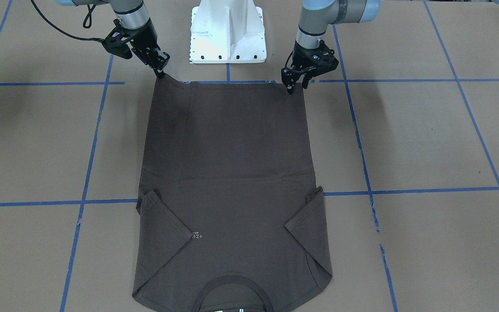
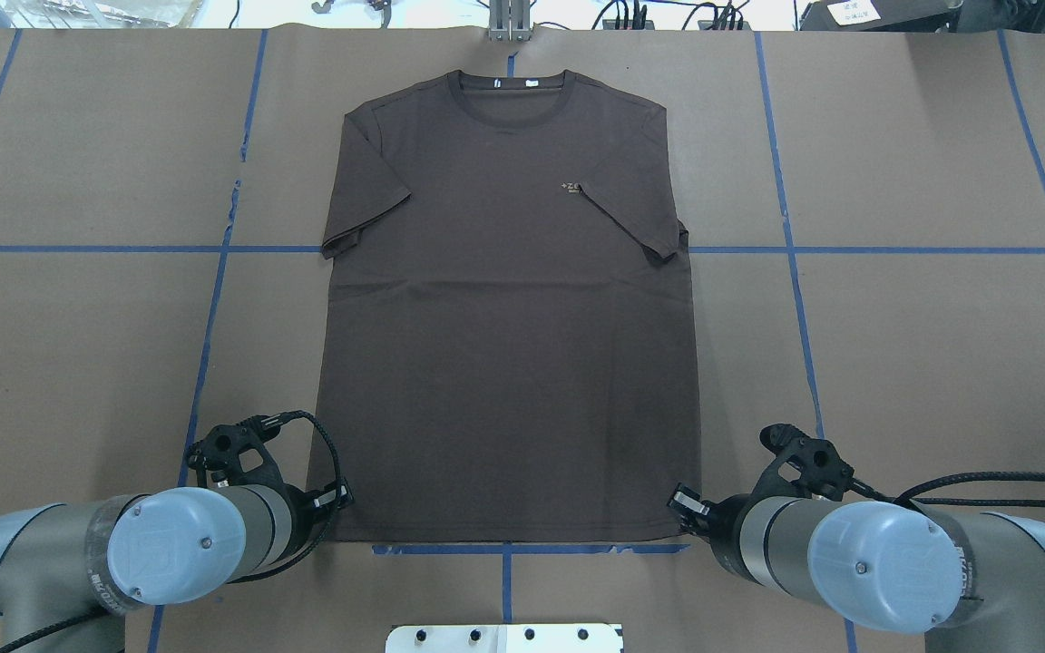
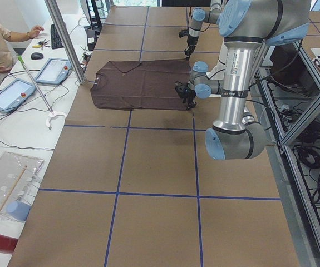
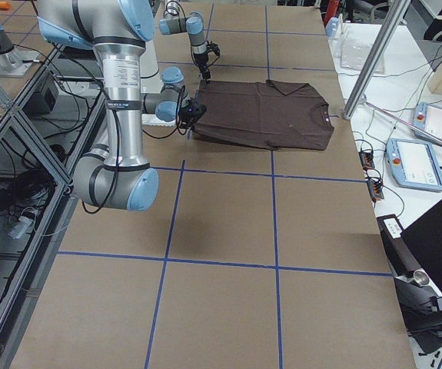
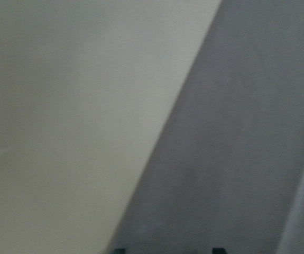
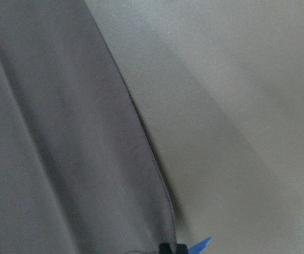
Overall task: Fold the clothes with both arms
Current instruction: 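Grasp the hem corners with both grippers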
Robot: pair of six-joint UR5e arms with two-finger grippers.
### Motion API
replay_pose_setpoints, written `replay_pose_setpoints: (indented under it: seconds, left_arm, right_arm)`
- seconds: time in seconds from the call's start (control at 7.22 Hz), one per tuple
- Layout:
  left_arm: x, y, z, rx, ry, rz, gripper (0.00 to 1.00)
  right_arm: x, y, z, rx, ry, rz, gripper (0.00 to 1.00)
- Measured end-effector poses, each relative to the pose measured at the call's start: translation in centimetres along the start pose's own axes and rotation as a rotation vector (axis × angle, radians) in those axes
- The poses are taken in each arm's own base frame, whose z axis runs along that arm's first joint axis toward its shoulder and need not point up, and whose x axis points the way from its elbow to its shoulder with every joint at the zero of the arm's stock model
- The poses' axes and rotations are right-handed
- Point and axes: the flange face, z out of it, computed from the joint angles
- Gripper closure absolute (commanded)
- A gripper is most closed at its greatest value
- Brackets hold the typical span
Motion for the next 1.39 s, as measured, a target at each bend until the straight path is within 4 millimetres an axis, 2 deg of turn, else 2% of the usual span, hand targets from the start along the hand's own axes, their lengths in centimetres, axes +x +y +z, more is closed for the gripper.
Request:
replay_pose_setpoints:
  seconds: [0.69, 0.83, 0.97, 1.11, 1.39]
  left_arm:
    - [-0.65, 0.78, 0.34, -0.029, -0.042, -0.013, 0.44]
    - [-0.72, 0.82, 0.49, -0.03, -0.046, -0.012, 0.54]
    - [-0.74, 0.85, 0.53, -0.031, -0.047, -0.011, 0.75]
    - [-0.76, 0.92, 0.56, -0.034, -0.049, -0.011, 0.99]
    - [-0.81, 1.11, 0.56, -0.041, -0.054, -0.01, 1.0]
  right_arm:
    - [-0.06, 0.02, -0.04, 0.001, -0.002, 0.001, 1.0]
    - [-0.05, 0.0, -0.05, 0.003, -0.003, 0.002, 1.0]
    - [-0.06, -0.03, -0.08, 0.004, -0.004, 0.003, 1.0]
    - [-0.05, -0.07, -0.11, 0.005, -0.005, 0.003, 1.0]
    - [-0.1, -0.08, -0.24, 0.004, -0.007, 0.004, 1.0]
